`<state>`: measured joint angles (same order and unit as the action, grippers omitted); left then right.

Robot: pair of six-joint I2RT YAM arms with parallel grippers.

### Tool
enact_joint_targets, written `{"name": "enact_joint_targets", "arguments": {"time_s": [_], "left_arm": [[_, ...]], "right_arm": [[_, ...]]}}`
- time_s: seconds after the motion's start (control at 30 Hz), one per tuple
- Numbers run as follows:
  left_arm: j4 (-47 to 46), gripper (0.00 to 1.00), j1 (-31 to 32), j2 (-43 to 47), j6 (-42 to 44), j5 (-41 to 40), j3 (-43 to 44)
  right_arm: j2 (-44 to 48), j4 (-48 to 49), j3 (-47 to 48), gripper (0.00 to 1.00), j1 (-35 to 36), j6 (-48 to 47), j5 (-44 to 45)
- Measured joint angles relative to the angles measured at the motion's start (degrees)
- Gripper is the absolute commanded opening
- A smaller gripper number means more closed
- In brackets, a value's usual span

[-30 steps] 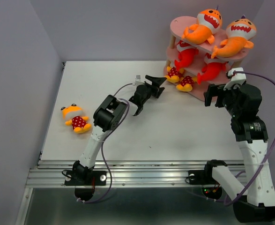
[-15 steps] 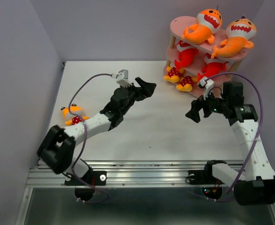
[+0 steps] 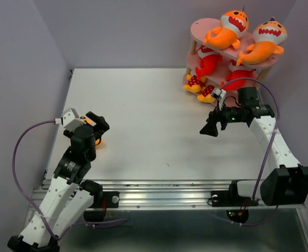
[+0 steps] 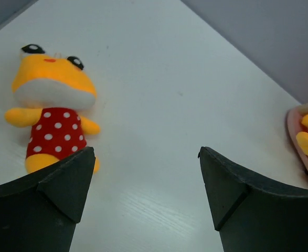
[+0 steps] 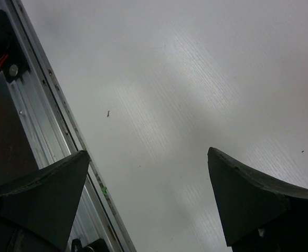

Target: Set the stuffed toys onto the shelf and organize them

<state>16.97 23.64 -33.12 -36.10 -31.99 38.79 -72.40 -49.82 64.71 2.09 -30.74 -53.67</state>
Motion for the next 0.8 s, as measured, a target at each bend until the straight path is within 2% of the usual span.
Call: {"name": "enact_joint_targets", "arguments": {"time_s": [0.17, 0.37, 0.53, 0.67, 0.8], "left_arm": [[6.71, 0.87, -4.74, -2.69, -2.10, -2.19, 0.04], [6.40, 0.86, -23.45, -11.08, -3.06, 6.97, -1.97], [4.83, 0.84, -34.40, -14.78, -2.99, 17.11, -3.30], [3.52, 0.83, -37.51, -19.96, -2.75, 21.68, -3.41], [0.46, 0.75, -40.22, -25.14, -1.86, 26.25, -4.42]], "right_arm": [[0.02, 2.82, 0.00, 1.00, 0.00, 1.09, -1.64], [1.27, 4.26, -0.39, 1.00, 0.00, 1.64, -2.12], [3.82, 4.37, -1.25, 1.00, 0.00, 1.64, -2.25], [4.63, 4.42, -1.46, 1.00, 0.00, 1.73, -2.27], [5.16, 4.42, -1.62, 1.00, 0.00, 2.27, -2.29]]}}
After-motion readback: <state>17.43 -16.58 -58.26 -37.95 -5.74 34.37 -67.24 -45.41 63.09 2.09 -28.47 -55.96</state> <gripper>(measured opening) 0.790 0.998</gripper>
